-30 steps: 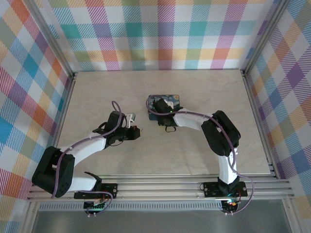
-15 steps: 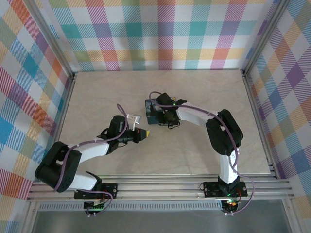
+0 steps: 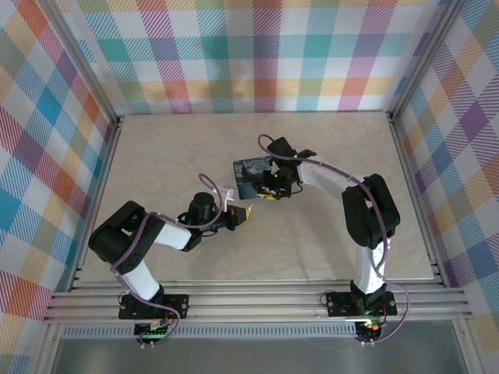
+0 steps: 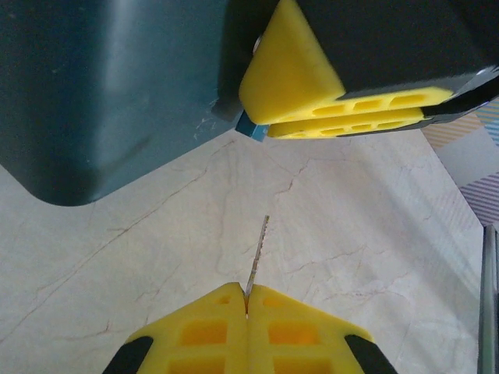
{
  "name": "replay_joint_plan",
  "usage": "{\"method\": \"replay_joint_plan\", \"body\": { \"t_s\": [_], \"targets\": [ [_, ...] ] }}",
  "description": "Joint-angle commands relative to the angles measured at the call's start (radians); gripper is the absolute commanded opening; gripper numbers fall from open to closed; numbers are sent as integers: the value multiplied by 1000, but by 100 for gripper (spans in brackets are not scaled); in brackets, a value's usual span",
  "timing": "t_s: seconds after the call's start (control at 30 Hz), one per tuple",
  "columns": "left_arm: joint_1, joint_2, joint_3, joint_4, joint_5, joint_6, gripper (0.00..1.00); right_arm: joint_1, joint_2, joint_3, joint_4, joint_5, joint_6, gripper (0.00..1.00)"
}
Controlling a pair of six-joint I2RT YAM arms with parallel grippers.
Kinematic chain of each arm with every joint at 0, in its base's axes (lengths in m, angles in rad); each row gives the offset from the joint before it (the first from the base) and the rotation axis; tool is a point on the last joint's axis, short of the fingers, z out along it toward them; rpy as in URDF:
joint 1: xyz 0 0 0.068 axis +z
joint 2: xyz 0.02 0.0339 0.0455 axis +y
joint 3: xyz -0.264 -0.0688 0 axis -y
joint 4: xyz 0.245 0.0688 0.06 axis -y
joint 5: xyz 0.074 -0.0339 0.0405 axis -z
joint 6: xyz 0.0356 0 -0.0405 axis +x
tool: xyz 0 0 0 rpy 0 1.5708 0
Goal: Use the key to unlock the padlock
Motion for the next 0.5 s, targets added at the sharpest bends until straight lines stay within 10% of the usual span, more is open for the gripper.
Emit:
{"method": "replay_joint_plan", "body": {
  "t_s": [0.0,0.47],
  "targets": [
    [-17,40,18,138,-17,-4,0,-18,-57,15,-2,-118,44,0],
    [-37,117,74,204,-42,23,0,-46,-68,26,-21,-225,49,0]
  ]
}}
